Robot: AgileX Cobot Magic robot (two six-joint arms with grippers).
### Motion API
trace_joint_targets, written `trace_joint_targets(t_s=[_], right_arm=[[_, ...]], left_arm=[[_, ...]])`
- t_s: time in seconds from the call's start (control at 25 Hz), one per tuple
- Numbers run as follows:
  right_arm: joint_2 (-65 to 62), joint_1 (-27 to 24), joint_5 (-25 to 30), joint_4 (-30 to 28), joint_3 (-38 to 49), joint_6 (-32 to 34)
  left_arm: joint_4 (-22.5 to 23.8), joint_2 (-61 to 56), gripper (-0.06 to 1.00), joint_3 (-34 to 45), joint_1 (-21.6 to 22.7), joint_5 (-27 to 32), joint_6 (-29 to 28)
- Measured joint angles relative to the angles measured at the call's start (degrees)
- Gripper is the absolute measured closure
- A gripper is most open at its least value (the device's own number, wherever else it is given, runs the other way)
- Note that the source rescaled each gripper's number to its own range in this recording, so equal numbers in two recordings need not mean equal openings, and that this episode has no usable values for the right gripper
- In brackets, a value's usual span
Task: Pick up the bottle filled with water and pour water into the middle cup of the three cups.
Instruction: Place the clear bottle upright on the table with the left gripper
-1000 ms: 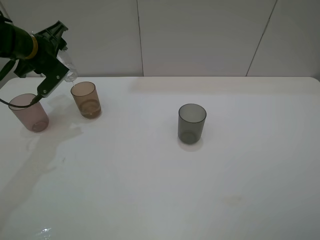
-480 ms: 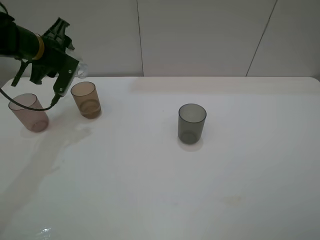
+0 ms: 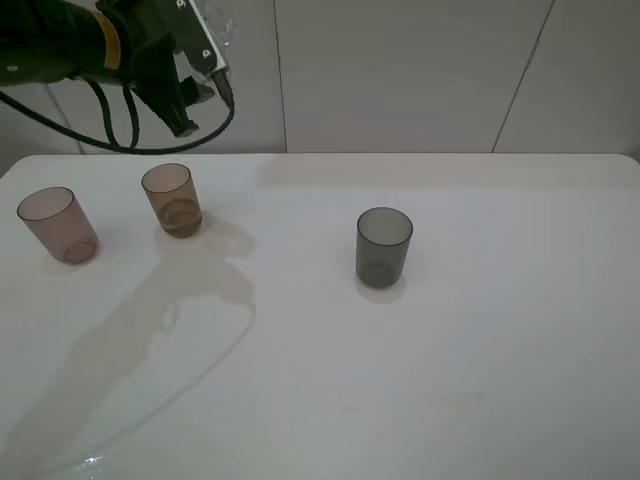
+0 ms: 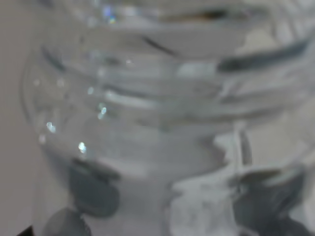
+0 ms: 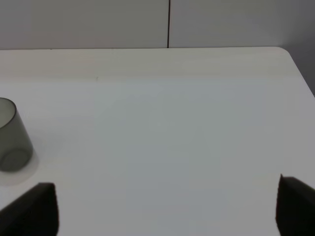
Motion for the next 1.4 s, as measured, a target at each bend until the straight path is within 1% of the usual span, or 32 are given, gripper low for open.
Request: trace_joint_targets(t_s=[0.04, 0.16, 0.24, 0.36, 0.44, 0.56, 0.64, 0.84, 0.88, 0.92, 0.96, 1.0, 1.12, 1.32, 1.4], right_arm=[[0.0, 0.0, 0.0, 0.0, 0.0, 0.0], [0.0, 0.0, 0.0, 0.0, 0.0, 0.0], [0.0, 0.0, 0.0, 0.0, 0.0, 0.0], [0.0, 0.0, 0.0, 0.0, 0.0, 0.0], [0.0, 0.0, 0.0, 0.0, 0.0, 0.0], [0.0, 0.0, 0.0, 0.0, 0.0, 0.0], [0.0, 0.0, 0.0, 0.0, 0.0, 0.0], [0.0, 0.0, 0.0, 0.0, 0.0, 0.0], [0.0, 0.0, 0.0, 0.0, 0.0, 0.0], [0.0, 0.0, 0.0, 0.0, 0.0, 0.0], [0.0, 0.0, 0.0, 0.0, 0.0, 0.0], [0.0, 0.0, 0.0, 0.0, 0.0, 0.0], [0.0, 0.0, 0.0, 0.0, 0.0, 0.0], [0.0, 0.0, 0.0, 0.0, 0.0, 0.0], [0.0, 0.0, 0.0, 0.0, 0.0, 0.0]], left_arm=[[-4.01, 0.0, 0.93, 0.0, -1.26, -0.47, -2.71], [-12.43, 0.0, 0.93, 1.65, -3.81, -3.82, -7.41], [-16.04, 0.24, 0.93, 3.82, -5.35, -7.77, -8.4], [-20.69, 1.56, 0.93, 8.34, -6.88, -15.71, -8.81], [-23.94, 2.79, 0.93, 11.93, -7.12, -21.61, -8.81], [-27.37, 5.64, 0.93, 16.33, -7.12, -29.39, -8.58], [-28.24, 8.45, 0.93, 18.49, -7.07, -33.72, -7.51], [-28.28, 15.91, 0.93, 21.28, -7.07, -44.85, -4.6], [-28.28, 15.91, 0.93, 21.28, -7.07, -44.85, -4.6], [-28.39, 18.7, 0.93, 21.38, -7.07, -47.9, -4.1], [-28.39, 18.7, 0.93, 21.38, -7.07, -47.9, -4.1], [-28.52, 20.7, 0.93, 21.38, -7.07, -50.1, -3.53], [-28.99, 22.76, 0.93, 21.38, -7.07, -50.9, -1.96], [-30.2, 23.49, 0.93, 21.83, -7.07, -51.13, 4.25], [-30.2, 23.49, 0.93, 22.03, -7.07, -51.13, 5.22]])
